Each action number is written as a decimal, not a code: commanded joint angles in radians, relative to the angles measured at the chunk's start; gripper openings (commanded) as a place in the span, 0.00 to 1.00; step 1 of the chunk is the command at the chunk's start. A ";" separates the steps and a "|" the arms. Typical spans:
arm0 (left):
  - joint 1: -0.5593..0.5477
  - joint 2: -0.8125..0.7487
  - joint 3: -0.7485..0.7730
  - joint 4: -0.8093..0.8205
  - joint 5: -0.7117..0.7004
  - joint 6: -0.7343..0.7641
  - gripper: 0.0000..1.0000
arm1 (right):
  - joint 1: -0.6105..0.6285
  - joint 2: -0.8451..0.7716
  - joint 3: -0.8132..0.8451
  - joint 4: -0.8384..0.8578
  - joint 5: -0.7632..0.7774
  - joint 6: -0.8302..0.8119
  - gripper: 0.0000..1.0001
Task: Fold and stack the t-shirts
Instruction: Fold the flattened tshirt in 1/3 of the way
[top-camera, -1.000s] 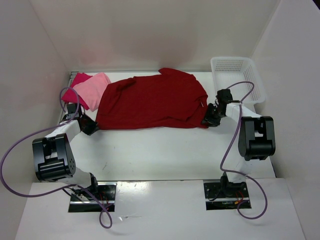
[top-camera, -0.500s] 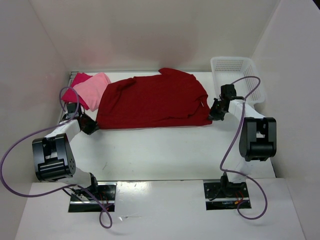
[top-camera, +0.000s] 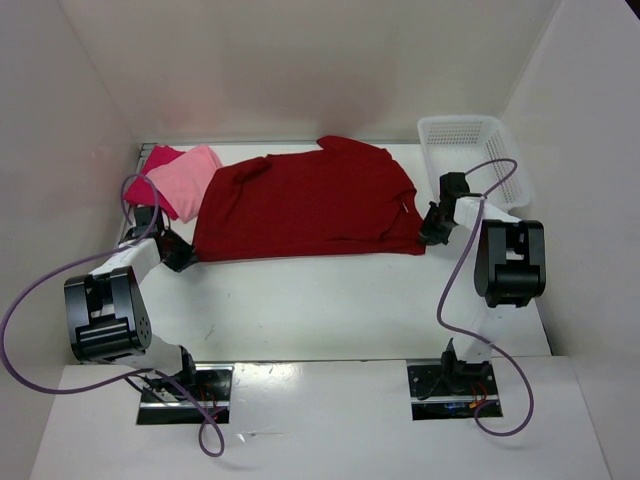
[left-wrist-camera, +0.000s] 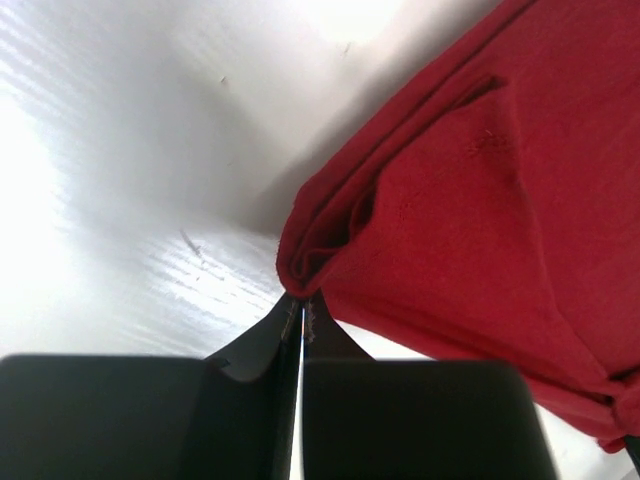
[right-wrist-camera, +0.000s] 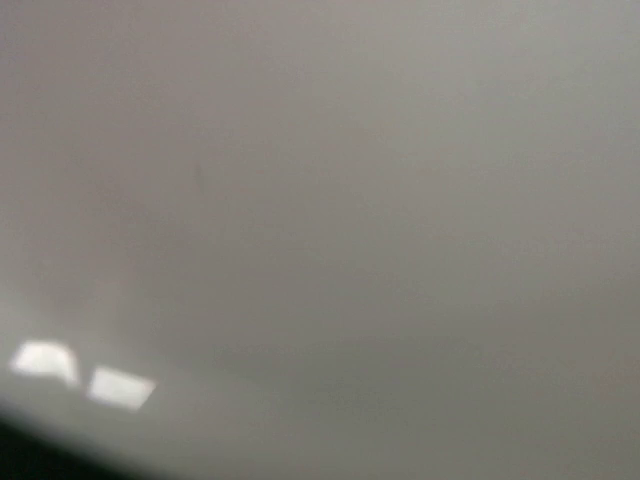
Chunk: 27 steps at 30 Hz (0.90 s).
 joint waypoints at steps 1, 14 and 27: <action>0.007 -0.011 0.024 -0.064 -0.061 0.057 0.00 | -0.008 -0.016 -0.054 -0.076 0.111 0.013 0.00; 0.035 -0.135 0.011 -0.273 -0.006 0.053 0.06 | 0.036 -0.247 -0.003 -0.346 0.146 0.037 0.08; 0.035 -0.241 -0.018 -0.387 0.133 -0.013 0.19 | 0.026 -0.445 -0.108 -0.475 0.060 0.082 0.18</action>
